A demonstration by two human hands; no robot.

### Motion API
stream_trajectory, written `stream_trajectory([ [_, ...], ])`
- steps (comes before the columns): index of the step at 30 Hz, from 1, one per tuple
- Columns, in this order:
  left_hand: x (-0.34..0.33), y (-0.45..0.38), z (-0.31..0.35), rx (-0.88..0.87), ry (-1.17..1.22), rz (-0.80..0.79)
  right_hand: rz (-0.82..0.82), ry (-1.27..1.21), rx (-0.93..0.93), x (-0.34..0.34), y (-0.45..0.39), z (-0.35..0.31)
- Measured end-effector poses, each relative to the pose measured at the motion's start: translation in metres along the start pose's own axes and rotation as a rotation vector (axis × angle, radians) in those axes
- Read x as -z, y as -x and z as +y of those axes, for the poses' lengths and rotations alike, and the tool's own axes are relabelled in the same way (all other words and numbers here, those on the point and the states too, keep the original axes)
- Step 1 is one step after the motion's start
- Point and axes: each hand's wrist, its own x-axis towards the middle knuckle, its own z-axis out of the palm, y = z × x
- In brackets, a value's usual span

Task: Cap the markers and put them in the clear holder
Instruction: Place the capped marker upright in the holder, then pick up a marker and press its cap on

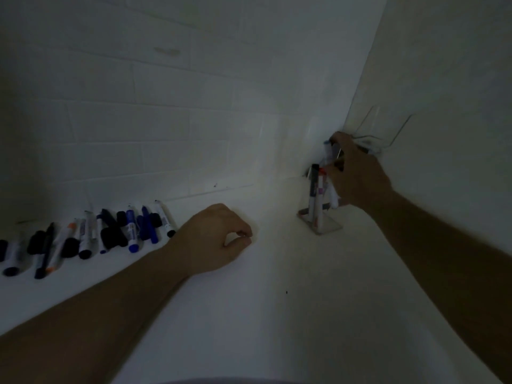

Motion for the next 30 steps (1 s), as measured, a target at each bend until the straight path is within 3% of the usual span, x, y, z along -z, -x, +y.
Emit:
stream_trajectory([
  [4, 0.001, 0.003, 0.002, -0.001, 0.004, -0.026, 0.042, 0.229, 0.066, -0.014, 0.011, 0.009],
  [12, -0.001, 0.004, 0.002, -0.033, -0.009, -0.027, -0.223, 0.092, -0.084, -0.012, 0.013, 0.012],
  [17, 0.002, 0.003, 0.003, -0.05, -0.01, -0.032, -0.289, -0.013, -0.113, -0.006, 0.018, 0.007],
  [20, 0.002, 0.004, 0.001, -0.065, -0.005, -0.025, -0.218, 0.024, -0.079, -0.007, 0.027, 0.002],
  [23, 0.017, 0.001, -0.003, -0.093, -0.065, 0.055, 0.07, 0.026, -0.133, -0.009, 0.04, -0.013],
  [25, 0.04, -0.001, -0.012, -0.044, -0.12, 0.195, 0.199, -0.07, -0.052, -0.023, 0.059, -0.033],
  [27, 0.068, 0.001, -0.024, 0.06, -0.182, 0.309, 0.099, -0.189, 0.047, -0.05, 0.075, -0.057],
  [30, 0.1, 0.011, -0.043, 0.26, -0.302, 0.322, -0.116, -0.324, 0.116, -0.093, 0.083, -0.1],
])
